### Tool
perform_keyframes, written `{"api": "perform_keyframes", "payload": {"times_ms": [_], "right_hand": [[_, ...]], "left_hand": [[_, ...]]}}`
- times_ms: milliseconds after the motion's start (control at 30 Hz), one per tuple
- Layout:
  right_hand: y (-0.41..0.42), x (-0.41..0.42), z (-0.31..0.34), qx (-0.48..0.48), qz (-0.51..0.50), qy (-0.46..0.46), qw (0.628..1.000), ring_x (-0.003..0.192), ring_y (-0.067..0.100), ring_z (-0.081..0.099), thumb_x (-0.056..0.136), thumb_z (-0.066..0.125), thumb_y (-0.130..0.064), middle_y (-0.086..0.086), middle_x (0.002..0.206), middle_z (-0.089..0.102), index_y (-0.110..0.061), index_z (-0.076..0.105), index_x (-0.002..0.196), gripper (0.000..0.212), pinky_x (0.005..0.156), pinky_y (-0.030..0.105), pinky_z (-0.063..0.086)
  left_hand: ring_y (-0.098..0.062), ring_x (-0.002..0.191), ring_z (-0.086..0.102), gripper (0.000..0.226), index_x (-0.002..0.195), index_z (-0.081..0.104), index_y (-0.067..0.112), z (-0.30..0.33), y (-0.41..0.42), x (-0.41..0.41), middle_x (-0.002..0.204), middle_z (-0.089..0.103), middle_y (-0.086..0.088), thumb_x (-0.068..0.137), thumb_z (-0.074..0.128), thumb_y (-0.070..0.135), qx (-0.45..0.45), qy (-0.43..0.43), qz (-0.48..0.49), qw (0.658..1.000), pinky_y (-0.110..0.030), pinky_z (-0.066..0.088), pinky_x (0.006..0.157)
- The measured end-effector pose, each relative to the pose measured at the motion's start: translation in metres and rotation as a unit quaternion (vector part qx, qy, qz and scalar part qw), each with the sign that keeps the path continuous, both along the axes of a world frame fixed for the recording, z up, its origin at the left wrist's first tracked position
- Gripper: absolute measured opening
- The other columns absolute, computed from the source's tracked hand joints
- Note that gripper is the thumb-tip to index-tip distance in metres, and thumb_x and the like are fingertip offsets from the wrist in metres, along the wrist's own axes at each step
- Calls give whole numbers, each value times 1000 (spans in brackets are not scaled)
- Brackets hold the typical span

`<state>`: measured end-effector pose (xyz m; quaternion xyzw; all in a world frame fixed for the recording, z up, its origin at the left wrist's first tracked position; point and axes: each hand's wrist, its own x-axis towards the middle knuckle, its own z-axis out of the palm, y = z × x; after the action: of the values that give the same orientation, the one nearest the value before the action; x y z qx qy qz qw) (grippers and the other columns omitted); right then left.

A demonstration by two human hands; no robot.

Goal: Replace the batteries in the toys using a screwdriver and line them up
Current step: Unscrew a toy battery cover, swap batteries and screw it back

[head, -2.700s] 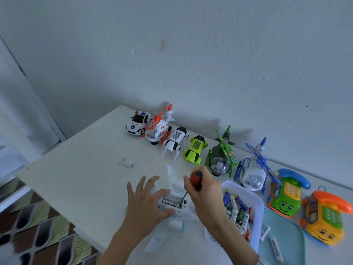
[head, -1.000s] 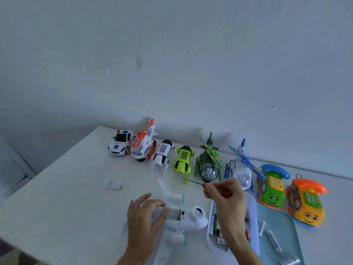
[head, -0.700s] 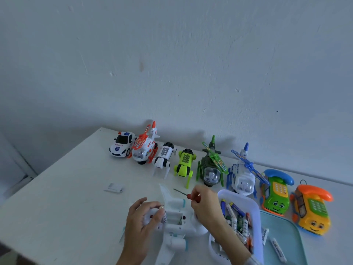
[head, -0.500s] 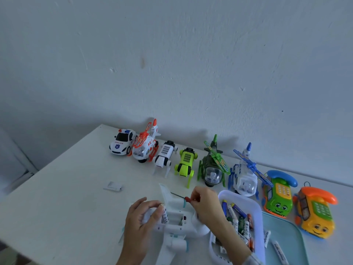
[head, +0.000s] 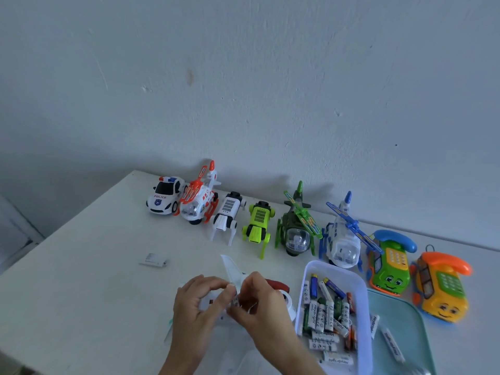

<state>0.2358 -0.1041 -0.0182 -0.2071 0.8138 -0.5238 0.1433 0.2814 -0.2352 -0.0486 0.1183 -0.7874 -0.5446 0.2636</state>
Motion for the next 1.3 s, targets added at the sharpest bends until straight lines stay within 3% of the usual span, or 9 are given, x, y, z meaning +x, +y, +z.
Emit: {"api": "perform_keyframes", "payload": {"times_ms": [133,233,567,700,833,967,1067,1167,1300], "right_hand": [[16,-8,13,35,-14,18,999,50,6,44,80,68,-7,0,58,54,-26,42,74,32,51,21,36],[41,-18,26,74,-59,57,994,52,4,48,78,70,-6,-3,57,56,-25,45,71,32,53,19,40],[106,-32,-2,350,-142,66,924,66,20,49,77,56,-12,-2,70,56,-22,43,71,18,51,29,38],[109,-28,-4,346,-130,78,926,77,21,51,82,61,-21,-2,73,54,-19,47,79,14,58,30,42],[121,-28,4,253,-152,47,954,59,14,47,79,72,-39,-1,62,54,-19,51,73,30,54,29,38],[154,-44,11,229,-235,90,940,63,20,57,86,67,-14,-1,66,62,-17,56,72,18,57,30,44],[185,-57,4,286,-232,64,927,78,21,58,80,51,12,-1,79,61,-25,52,75,37,68,35,49],[200,-59,-10,394,-132,12,909,97,17,55,82,63,-5,-5,99,55,-23,58,102,28,84,31,47],[197,-53,-27,412,-91,31,906,110,11,52,77,75,-36,-11,116,58,-30,58,119,45,97,32,40]], "left_hand": [[1,113,49,54,100,67,44,-10,-7,5,112,58,27,64,55,83,-73,-33,-1,997,-30,40,93],[9,114,39,56,109,56,49,-19,-10,8,120,48,32,60,60,76,-152,-52,-12,987,-30,38,93],[-25,108,50,53,108,62,30,-44,-19,7,105,54,15,64,68,58,-293,24,-13,956,-48,48,85],[-28,106,51,50,105,63,28,-49,-18,8,100,56,10,65,68,58,-307,47,-8,951,-50,48,83],[-31,105,52,56,102,67,23,-52,-18,9,99,57,9,73,59,70,-323,46,0,945,-50,48,84],[-33,103,53,62,100,69,16,-54,-19,7,98,60,5,77,54,72,-336,49,-2,940,-50,47,85],[-33,101,54,60,97,70,14,-53,-17,7,96,60,3,75,59,69,-338,62,5,939,-47,44,87],[-35,100,55,53,95,70,14,-54,-15,8,95,61,2,69,68,59,-339,77,13,938,-47,44,87],[-35,100,54,51,101,64,22,-56,-14,9,95,61,3,75,61,66,-327,89,15,941,-47,44,87]]}}
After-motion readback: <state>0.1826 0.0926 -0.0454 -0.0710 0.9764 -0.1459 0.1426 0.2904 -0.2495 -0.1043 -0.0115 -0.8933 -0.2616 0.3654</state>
